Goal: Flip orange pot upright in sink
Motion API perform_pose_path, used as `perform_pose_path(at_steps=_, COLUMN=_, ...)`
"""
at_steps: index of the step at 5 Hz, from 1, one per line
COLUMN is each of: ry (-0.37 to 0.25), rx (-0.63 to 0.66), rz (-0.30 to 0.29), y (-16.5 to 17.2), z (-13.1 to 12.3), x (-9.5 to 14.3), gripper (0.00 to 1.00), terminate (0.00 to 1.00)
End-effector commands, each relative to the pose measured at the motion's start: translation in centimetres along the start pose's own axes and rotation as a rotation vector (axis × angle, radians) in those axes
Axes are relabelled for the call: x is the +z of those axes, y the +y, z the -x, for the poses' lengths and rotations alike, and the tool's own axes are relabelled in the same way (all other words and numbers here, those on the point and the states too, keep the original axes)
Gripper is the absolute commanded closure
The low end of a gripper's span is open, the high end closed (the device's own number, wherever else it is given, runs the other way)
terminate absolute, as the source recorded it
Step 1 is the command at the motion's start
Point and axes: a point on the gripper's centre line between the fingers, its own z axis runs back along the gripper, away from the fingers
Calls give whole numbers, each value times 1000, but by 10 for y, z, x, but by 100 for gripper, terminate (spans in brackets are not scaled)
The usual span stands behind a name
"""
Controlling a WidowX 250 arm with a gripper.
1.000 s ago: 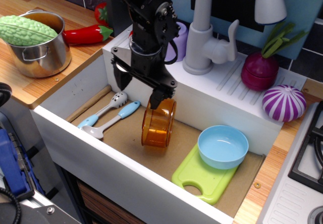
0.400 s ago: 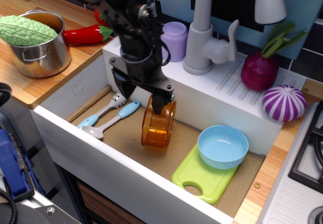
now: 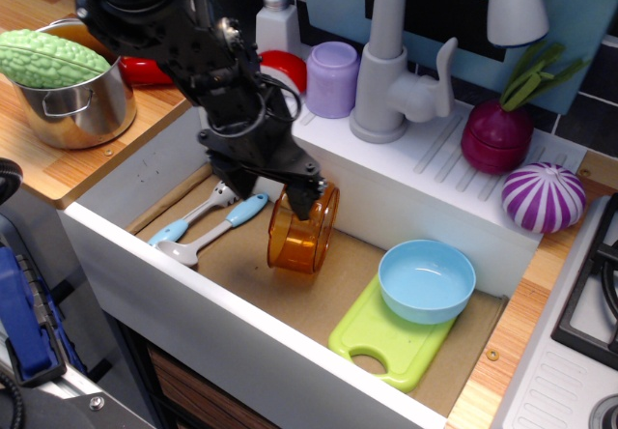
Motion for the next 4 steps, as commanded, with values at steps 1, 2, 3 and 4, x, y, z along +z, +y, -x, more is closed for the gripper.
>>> perform_pose_path(at_steps=1, ry=-48, rx=17, rz=40, y=-12, z=-12, x=1, gripper=0, terminate=0)
perform_pose_path(at_steps=2, ry=-57, rx=17, rz=48, y=-17, z=-15, x=-1, gripper=0, terminate=0)
perform_pose_path(at_steps=3, ry=-52, rx=9, rz=40, y=-18, z=-13, x=-2, gripper=100, terminate=0)
perform_pose_path(at_steps=4, ry=-11, rx=-159, rz=-68, y=-16, z=-11, x=1, gripper=100, terminate=0)
